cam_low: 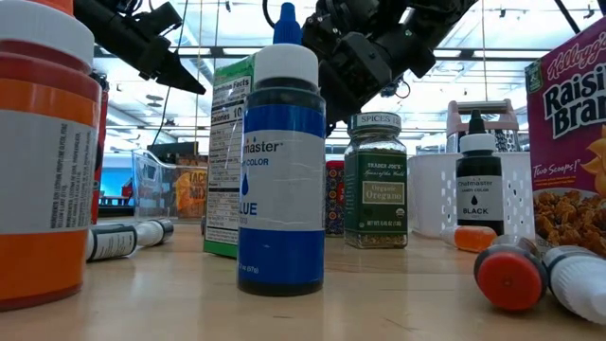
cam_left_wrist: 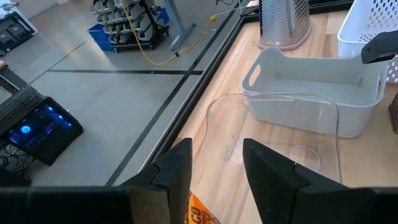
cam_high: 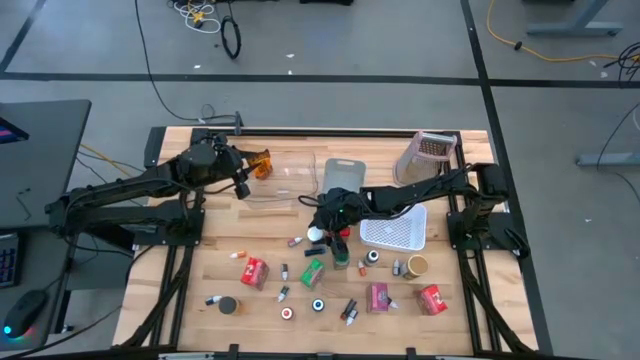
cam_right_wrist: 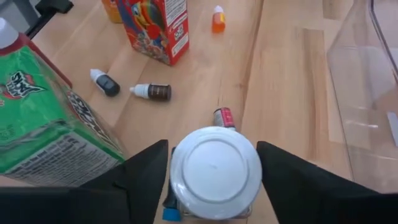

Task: Pick & Place Kitchen Items
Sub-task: Put the white seasoning bottle into the transparent bin

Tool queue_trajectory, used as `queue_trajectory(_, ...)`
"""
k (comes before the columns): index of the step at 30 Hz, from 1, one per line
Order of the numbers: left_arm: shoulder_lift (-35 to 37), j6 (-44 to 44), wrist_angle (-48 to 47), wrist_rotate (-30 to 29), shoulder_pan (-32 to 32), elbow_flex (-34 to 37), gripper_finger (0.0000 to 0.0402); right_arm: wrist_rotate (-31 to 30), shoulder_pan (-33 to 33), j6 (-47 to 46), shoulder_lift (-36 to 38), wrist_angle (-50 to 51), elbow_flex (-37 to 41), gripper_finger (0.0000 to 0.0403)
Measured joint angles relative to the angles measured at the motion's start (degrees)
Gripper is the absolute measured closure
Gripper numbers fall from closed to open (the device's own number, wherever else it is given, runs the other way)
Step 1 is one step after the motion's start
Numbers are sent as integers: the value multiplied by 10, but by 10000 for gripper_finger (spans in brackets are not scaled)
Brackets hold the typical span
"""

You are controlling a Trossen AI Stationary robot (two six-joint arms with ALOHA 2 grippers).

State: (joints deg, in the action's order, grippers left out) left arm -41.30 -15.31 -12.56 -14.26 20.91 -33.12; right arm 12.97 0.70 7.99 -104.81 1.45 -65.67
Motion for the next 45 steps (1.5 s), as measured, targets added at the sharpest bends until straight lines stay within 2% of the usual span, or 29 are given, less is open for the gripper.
queue_trajectory(6,0,0,0,0,0,0,248,1,-4,1,0,1,0,192)
queue_trajectory(12,0,-1,0,0,0,0,248,4,-4,32,0,-19,1,182)
queue_trajectory(15,0,-1,0,0,0,0,248,38,-6,44,-1,-57,1,183)
queue_trajectory(20,0,-1,0,0,0,0,248,31,-21,64,3,-85,0,193)
queue_trajectory(23,0,-1,1,0,0,0,248,30,-34,75,5,-82,-26,188)
queue_trajectory(27,0,-1,2,0,0,0,248,57,-54,89,7,-64,-91,185)
queue_trajectory(32,0,-1,5,0,0,0,248,63,-92,109,8,-40,-142,188)
queue_trajectory(38,0,-2,5,0,0,0,248,51,-156,70,-1,-33,-151,184)
queue_trajectory(45,0,-2,5,0,0,0,248,43,-204,42,-43,-39,-150,185)
